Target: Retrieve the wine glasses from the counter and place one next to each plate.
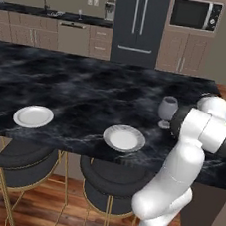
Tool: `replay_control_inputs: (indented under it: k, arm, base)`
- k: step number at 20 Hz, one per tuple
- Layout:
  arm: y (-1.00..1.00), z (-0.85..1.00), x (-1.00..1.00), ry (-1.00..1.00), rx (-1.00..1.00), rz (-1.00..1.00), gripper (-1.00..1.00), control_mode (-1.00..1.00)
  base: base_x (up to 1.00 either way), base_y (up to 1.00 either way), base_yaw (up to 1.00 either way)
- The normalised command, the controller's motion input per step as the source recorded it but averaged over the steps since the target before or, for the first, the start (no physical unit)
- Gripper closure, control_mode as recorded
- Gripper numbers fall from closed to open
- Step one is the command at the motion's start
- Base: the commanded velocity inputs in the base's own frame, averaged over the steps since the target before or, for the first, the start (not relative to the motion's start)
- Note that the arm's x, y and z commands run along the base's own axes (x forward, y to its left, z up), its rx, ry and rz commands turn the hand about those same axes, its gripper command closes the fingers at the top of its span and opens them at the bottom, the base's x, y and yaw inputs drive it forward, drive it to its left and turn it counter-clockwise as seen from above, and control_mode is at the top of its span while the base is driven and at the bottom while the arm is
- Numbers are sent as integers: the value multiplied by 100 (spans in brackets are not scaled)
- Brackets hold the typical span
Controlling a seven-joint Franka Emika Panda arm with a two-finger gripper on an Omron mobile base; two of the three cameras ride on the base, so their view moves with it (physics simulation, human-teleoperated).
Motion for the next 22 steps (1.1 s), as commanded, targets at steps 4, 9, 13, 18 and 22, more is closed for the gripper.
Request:
replay_control_inputs:
  k: [4, 9, 13, 18, 22]
  arm:
    - [0, -59, 81, 7, -3, 14, 100, -100]
    - [-3, -56, 67, 2, -3, 13, 100, -100]
    - [-4, -38, 59, 0, -7, 11, 100, -100]
    - [0, -35, 51, 0, -8, 7, 100, -100]
    - [0, -25, 15, 0, -10, 1, 100, -100]
  base:
    - [0, 0, 0]
    - [0, 0, 0]
    - [0, 0, 0]
    - [0, 0, 0]
    - [0, 0, 0]
